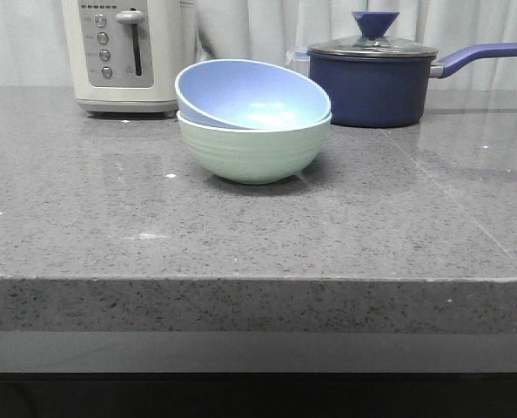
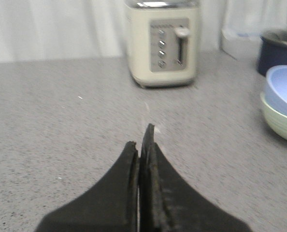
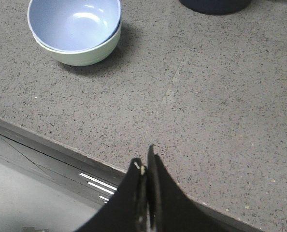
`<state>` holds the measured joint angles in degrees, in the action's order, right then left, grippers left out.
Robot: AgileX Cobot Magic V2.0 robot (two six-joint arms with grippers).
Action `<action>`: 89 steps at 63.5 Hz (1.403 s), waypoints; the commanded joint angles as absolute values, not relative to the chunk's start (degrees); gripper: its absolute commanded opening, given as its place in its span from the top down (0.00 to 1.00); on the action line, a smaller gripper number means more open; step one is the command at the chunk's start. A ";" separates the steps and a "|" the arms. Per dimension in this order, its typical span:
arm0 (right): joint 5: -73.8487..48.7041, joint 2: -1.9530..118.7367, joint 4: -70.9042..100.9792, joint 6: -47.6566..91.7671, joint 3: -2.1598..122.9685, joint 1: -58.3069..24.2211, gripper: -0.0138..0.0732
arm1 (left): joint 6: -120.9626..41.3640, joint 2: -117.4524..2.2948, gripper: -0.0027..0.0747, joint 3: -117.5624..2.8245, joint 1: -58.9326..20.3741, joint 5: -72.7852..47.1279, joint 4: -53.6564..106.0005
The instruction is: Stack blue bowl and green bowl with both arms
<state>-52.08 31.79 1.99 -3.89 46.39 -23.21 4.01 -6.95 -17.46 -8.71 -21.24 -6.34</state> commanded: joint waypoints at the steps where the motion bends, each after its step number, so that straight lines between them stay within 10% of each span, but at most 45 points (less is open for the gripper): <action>1: -48.61 31.90 1.42 -3.86 47.76 -22.94 0.90 | 4.30 -4.70 0.99 -13.42 -6.00 -8.28 -4.48; 89: -48.62 31.90 1.42 -3.86 47.76 -22.94 0.90 | 4.19 1.32 0.99 0.52 -5.13 1.31 0.65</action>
